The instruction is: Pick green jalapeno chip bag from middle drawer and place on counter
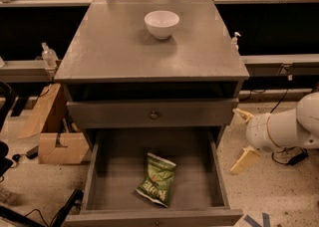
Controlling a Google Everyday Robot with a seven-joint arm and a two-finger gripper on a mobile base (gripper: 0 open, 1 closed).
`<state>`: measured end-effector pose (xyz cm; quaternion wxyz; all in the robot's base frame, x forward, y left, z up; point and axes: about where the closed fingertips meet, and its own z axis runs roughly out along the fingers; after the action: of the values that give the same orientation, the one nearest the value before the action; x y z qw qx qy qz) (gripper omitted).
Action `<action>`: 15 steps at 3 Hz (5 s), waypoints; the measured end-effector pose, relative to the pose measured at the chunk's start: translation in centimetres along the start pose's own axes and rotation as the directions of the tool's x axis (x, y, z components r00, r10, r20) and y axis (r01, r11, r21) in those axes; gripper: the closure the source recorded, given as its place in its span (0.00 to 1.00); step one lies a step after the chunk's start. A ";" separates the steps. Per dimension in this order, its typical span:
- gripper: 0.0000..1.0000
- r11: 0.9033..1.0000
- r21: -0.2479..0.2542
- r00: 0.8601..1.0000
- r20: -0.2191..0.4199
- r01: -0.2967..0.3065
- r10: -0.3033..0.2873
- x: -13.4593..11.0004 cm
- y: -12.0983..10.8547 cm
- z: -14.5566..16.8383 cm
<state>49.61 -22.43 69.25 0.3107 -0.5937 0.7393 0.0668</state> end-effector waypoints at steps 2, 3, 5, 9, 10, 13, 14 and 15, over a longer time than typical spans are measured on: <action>0.00 0.997 -0.012 0.994 0.066 -0.081 0.082 3.7 4.0 8.0; 0.00 0.997 -0.012 0.994 0.065 -0.081 0.082 3.7 4.0 8.0; 0.00 0.989 -0.124 0.995 0.044 -0.080 0.087 1.0 7.9 20.9; 0.41 0.955 -0.287 0.993 0.067 -0.075 0.099 -2.2 14.1 39.8; 0.64 0.953 -0.293 0.993 0.067 -0.072 0.096 -2.3 14.3 40.2; 1.00 0.957 -0.290 0.996 0.067 -0.031 0.053 -4.3 13.6 38.0; 1.00 0.952 -0.303 0.997 0.071 0.041 -0.020 -8.9 11.8 30.7; 1.00 0.938 -0.340 0.996 0.082 0.071 -0.046 -11.4 10.8 25.9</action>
Offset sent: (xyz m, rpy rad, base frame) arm -0.0234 0.0310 -0.1400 0.1666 0.0302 -0.0632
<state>50.75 2.27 51.76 0.2311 -0.6576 0.6867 0.2066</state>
